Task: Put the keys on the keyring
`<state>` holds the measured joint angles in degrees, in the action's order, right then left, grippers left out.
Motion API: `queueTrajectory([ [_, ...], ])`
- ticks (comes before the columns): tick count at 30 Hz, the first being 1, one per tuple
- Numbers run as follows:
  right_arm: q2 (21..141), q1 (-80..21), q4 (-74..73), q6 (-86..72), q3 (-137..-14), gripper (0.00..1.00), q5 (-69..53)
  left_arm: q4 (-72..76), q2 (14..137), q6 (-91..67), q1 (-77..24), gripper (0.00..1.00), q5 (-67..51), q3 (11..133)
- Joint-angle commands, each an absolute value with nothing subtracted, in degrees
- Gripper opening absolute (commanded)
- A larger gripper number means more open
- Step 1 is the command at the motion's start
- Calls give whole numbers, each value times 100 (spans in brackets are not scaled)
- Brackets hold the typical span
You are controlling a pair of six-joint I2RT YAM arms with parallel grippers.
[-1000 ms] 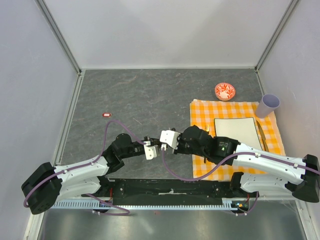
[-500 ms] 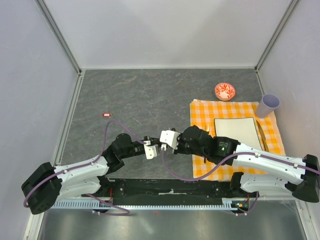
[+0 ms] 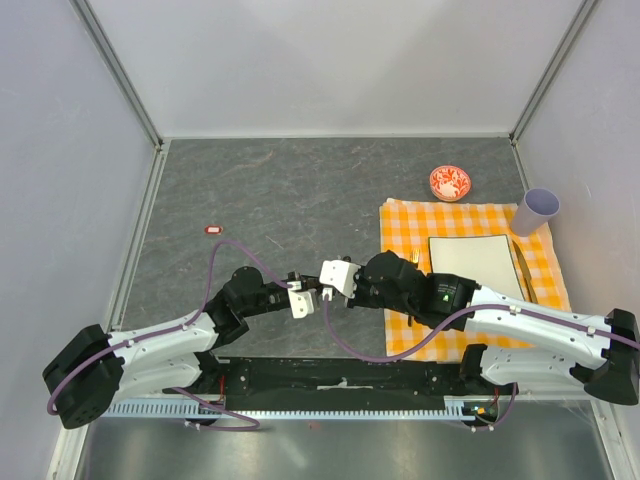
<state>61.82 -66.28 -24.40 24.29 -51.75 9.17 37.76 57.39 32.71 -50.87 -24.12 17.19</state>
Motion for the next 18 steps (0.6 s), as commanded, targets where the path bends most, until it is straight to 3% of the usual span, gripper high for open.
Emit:
queueTrajectory([
  [1,6135,-6671,-2241,2452,-5133,0,984,4061,5704,3103,-5124,2,-2513,1960],
  [18,6100,-6671,-2250,2461,-5133,0,1055,4017,5669,3129,-5124,2,-2531,1951],
])
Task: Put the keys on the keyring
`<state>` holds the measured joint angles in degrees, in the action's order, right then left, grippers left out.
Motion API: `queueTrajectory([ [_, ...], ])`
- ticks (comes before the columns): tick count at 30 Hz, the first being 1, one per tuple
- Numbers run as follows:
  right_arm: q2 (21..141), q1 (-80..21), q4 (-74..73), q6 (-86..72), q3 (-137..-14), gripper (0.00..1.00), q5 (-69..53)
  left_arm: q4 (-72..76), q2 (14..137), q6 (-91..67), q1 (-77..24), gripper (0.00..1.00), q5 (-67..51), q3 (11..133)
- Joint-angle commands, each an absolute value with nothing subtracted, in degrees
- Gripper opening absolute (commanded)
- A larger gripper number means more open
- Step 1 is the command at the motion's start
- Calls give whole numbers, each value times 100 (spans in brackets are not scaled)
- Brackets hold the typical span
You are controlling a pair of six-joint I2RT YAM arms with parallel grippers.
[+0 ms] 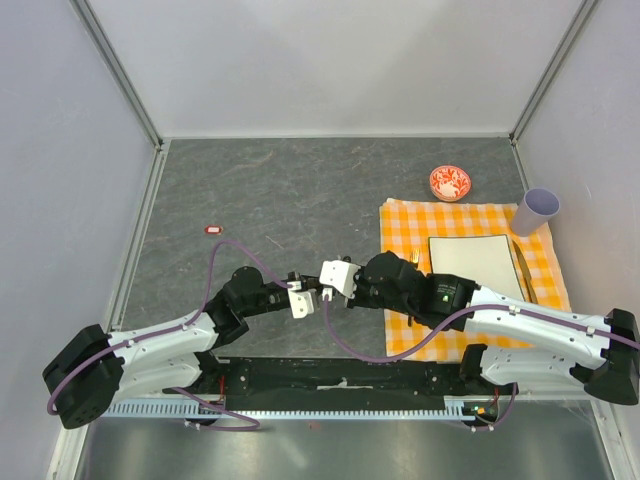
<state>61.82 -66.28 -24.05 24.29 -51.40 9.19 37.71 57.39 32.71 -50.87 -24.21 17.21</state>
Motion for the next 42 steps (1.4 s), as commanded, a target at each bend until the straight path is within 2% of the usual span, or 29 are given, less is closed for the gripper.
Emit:
queueTrajectory([
  [1,6082,-6671,-2241,2461,-5142,0,1081,4025,5669,3129,-5124,2,-2531,1951],
  [42,6258,-6715,-2320,2470,-5168,0,932,3955,5537,3120,-5124,2,-2646,1986],
])
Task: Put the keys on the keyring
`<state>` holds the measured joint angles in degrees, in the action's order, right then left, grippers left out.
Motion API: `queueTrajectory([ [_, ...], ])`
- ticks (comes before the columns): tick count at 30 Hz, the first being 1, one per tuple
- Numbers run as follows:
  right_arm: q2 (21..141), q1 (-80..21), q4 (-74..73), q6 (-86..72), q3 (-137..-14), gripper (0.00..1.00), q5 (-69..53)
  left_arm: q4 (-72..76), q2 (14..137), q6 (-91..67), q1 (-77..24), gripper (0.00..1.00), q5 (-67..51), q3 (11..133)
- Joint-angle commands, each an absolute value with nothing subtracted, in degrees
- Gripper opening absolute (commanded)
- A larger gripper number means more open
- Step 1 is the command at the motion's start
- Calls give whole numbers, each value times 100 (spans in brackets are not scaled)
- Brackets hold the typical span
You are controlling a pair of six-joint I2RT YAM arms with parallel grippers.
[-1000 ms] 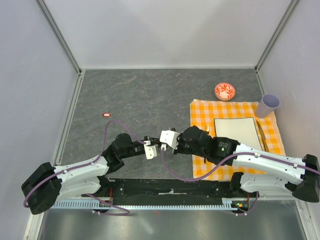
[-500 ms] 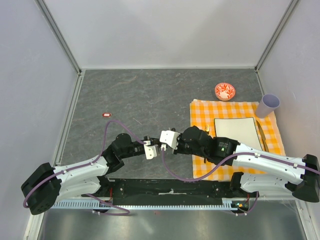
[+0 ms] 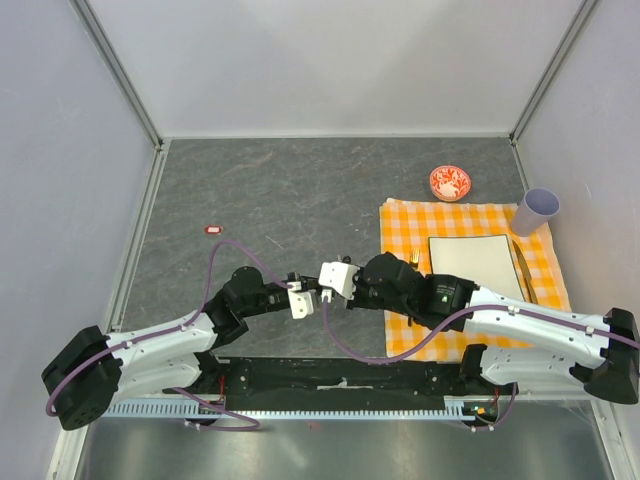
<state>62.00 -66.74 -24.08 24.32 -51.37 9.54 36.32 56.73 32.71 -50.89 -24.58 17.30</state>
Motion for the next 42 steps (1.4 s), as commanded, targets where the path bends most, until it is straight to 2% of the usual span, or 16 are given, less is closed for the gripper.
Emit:
queueTrajectory([
  [1,6258,-6724,-2320,2478,-5168,0,923,3955,5546,3120,-5124,2,-2637,1986],
  [27,6284,-6732,-2355,2479,-5247,0,598,4166,5555,3278,-5185,2,-2944,1907],
  [42,6135,-6724,-2610,2479,-5256,0,914,3964,5405,3481,-5186,2,-2285,1802],
])
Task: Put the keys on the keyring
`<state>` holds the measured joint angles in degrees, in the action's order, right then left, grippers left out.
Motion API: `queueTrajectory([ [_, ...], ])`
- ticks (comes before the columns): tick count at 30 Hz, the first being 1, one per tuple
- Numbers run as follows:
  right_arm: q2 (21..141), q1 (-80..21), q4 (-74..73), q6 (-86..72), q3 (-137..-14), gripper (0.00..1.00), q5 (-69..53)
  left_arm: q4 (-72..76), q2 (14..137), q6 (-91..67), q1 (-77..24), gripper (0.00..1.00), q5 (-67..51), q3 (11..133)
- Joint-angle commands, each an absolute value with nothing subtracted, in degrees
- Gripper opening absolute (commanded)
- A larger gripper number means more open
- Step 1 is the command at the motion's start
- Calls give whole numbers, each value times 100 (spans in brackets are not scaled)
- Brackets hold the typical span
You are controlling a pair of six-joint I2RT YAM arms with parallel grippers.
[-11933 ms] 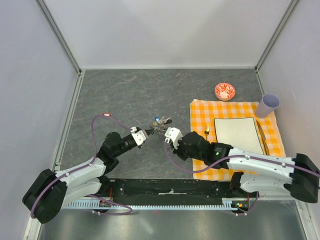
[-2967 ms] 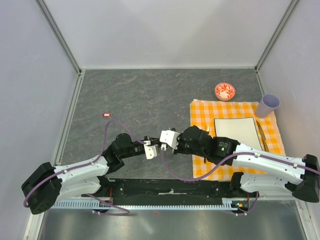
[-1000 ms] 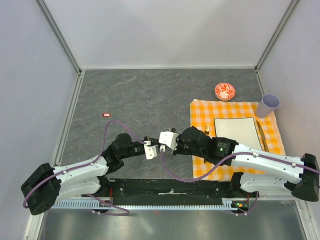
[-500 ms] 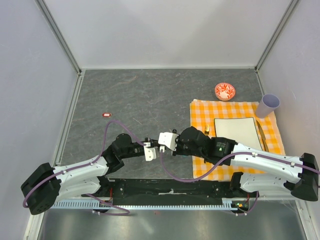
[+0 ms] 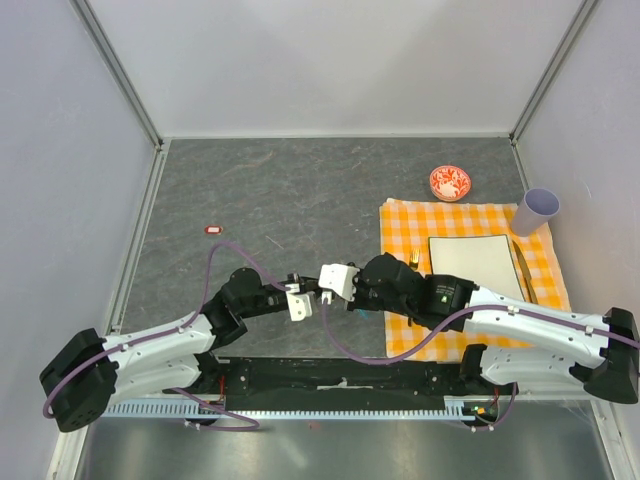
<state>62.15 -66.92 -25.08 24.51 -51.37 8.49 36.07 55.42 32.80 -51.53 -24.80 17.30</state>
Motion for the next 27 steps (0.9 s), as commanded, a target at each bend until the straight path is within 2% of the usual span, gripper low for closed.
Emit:
queueTrajectory([
  [1,6126,-6732,-2619,2479,-5256,0,923,3964,5414,3489,-5186,2,-2285,1802],
  [27,6065,-6724,-2435,2549,-5317,0,668,3885,5555,3392,-5186,2,-2567,1942],
])
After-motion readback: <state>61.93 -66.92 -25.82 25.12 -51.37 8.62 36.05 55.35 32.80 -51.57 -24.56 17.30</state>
